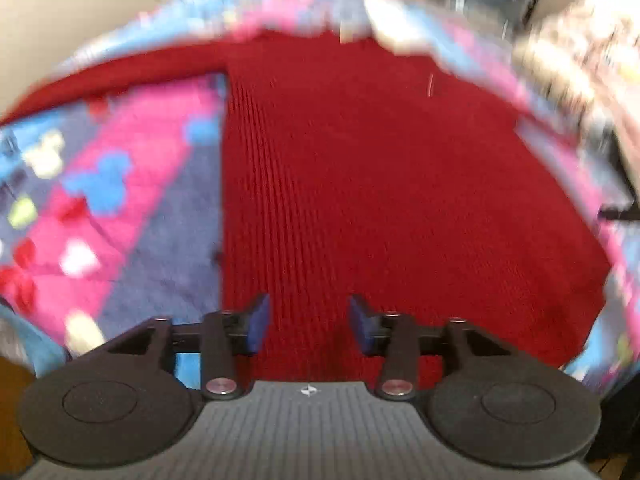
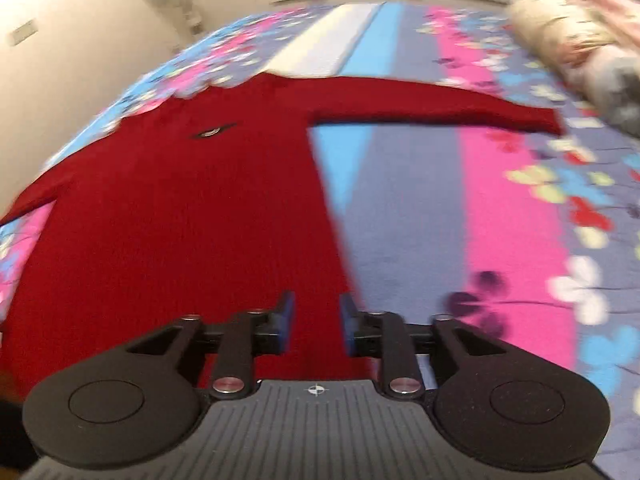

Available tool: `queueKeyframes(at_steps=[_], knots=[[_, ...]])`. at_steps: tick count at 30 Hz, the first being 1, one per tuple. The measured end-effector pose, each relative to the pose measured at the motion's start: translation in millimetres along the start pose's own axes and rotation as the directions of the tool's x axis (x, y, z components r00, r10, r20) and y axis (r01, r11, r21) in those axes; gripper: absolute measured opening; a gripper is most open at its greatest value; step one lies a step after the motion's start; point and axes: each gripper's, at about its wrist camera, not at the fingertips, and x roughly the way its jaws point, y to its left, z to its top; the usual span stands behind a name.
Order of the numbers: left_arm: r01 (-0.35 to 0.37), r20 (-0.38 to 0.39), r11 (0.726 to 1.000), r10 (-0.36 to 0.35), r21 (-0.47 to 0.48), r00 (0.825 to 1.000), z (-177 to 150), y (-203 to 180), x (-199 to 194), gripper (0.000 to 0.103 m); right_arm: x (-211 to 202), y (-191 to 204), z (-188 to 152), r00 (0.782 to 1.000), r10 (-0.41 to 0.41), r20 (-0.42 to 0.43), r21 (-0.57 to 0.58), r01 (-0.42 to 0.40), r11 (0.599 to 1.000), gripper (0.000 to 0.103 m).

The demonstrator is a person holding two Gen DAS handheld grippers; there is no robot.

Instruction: Fold small clothes

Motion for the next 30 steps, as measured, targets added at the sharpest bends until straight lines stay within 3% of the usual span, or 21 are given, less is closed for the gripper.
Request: queueKeyframes(at_steps=[1, 2, 3, 5, 7, 10, 15, 18, 22, 23, 25, 30], knots=[[-0.017, -0.033, 1.000, 0.018, 0.019, 0.999, -1, -5, 7, 0.053, 14, 4, -3, 0.997, 0.007, -0.077, -0.019, -0.009, 1.000, 0.042], [-0.031, -0.021, 0.999, 0.032, 0.040, 0.999, 0, -10, 7, 0.053, 30, 9, -8, 0.985, -0.015, -0.173, -0.049, 0.007, 0.999, 0.042], [-0.039, 0.003, 0.998, 0.039, 0.054, 0.999, 4, -15, 1, 0.053, 40, 14, -14, 0.974, -0.062, -0.217, -0.093, 0.043, 0.995, 0.042], [-0.053, 0.094, 0.996, 0.047, 0.066, 0.994, 11, -19, -14, 0.060, 35, 25, -8, 0.984, -0.080, -0.160, -0.138, 0.058, 0.989, 0.042], [-0.093, 0.183, 0.995, 0.083, 0.046, 0.980, 22, -20, -29, 0.070, 18, 28, 3, 0.998, -0.030, -0.050, -0.118, 0.024, 0.993, 0.042], [-0.132, 0.266, 0.991, 0.125, 0.011, 0.956, 49, -17, -44, 0.076, 2, 29, 14, 0.997, -0.019, 0.077, -0.103, 0.027, 0.994, 0.043], [-0.180, 0.369, 0.982, 0.185, -0.048, 0.911, 107, -1, -60, 0.079, -5, 32, 18, 0.986, -0.047, 0.159, -0.118, 0.066, 0.991, 0.043], [-0.221, 0.411, 0.975, 0.206, -0.013, 0.888, 149, 9, -54, 0.082, -13, 29, 14, 0.977, -0.052, 0.207, -0.106, 0.075, 0.992, 0.044], [-0.236, 0.464, 0.969, 0.241, -0.072, 0.852, 165, 38, -40, 0.082, -23, 19, 13, 0.967, -0.072, 0.246, -0.053, 0.088, 0.995, 0.044], [-0.217, 0.443, 0.971, 0.237, -0.096, 0.865, 162, 46, -31, 0.082, -28, 19, 11, 0.962, -0.086, 0.257, -0.052, 0.103, 0.993, 0.044], [-0.228, 0.328, 0.966, 0.255, -0.119, 0.909, 167, 57, -13, 0.076, -36, 23, 12, 0.955, -0.115, 0.275, -0.043, 0.132, 0.990, 0.044], [-0.224, 0.357, 0.968, 0.251, -0.115, 0.900, 176, 56, -7, 0.076, -66, 39, 21, 0.939, -0.073, 0.336, -0.043, 0.093, 0.995, 0.044]])
